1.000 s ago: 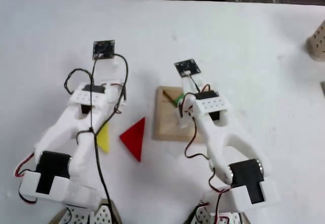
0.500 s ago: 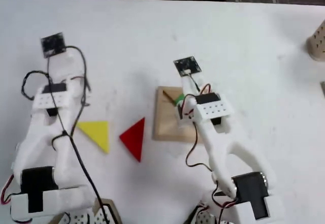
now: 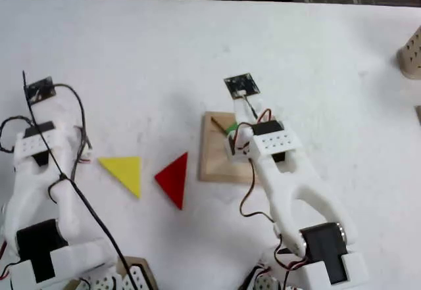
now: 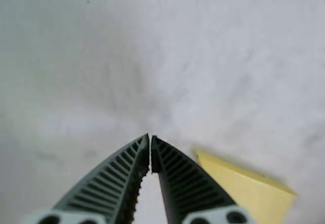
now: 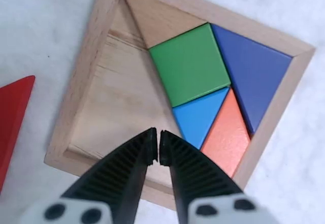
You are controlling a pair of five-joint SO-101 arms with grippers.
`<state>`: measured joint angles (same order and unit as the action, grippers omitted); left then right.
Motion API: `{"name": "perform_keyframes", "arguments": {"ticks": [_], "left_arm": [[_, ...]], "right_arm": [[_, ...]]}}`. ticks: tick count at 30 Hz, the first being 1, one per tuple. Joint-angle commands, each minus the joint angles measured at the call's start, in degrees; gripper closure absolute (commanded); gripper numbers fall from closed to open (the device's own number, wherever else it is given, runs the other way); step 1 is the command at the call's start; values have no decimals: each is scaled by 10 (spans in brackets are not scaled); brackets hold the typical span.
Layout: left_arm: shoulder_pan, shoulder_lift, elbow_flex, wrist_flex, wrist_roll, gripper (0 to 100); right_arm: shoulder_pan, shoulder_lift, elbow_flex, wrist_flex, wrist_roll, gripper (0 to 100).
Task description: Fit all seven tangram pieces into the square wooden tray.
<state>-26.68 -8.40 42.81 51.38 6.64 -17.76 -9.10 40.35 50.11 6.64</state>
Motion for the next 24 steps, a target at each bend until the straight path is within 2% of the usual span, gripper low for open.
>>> {"name": "perform_keyframes", "arguments": {"ticks": [1, 7, 15, 20, 24], "left_arm": [[2, -23, 24, -62, -11, 977], [11, -25, 53, -110, -69, 977], [8, -24, 56, -99, -73, 977], [11, -28, 63, -85, -135, 977], [12, -28, 62, -79, -144, 977]], "right_arm": [[-23, -22, 4, 5, -5, 981], [-32, -44, 16, 3, -5, 981], [-30, -95, 45, 0, -5, 981], [-31, -124, 90, -52, -5, 981], [-51, -144, 106, -58, -5, 981]]}}
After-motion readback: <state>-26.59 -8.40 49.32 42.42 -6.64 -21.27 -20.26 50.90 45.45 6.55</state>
